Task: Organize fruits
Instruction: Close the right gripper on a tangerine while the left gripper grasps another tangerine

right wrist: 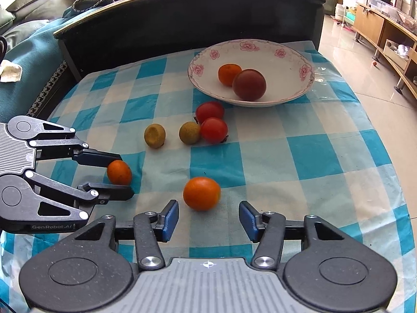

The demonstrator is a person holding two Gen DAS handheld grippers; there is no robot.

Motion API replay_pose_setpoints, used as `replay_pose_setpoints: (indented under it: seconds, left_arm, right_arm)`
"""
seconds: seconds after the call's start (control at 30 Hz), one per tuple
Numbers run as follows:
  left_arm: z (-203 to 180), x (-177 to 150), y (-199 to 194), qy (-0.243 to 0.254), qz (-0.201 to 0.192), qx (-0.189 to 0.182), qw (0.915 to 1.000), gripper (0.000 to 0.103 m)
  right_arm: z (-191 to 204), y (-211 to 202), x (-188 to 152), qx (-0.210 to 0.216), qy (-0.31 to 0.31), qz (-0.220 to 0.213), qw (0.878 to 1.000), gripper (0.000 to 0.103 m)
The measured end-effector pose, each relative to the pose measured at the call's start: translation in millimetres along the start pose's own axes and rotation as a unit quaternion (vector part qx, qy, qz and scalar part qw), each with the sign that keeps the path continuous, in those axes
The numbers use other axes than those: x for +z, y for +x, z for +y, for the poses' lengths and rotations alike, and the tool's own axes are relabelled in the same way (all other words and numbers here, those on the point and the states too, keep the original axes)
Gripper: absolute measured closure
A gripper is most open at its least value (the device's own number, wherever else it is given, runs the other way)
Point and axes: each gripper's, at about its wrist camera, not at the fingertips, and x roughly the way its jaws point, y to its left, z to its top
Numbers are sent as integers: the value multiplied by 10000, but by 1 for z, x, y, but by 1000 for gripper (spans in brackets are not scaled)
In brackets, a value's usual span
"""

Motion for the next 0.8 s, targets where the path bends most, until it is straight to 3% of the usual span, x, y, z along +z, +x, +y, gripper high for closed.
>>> replay_pose_setpoints:
  seconds: [0.8]
  left_arm:
    - [-4,-3,1,-151,-45,132,9998,53]
  right_arm:
    - [7,9,3,93,-238,-26,9997,58]
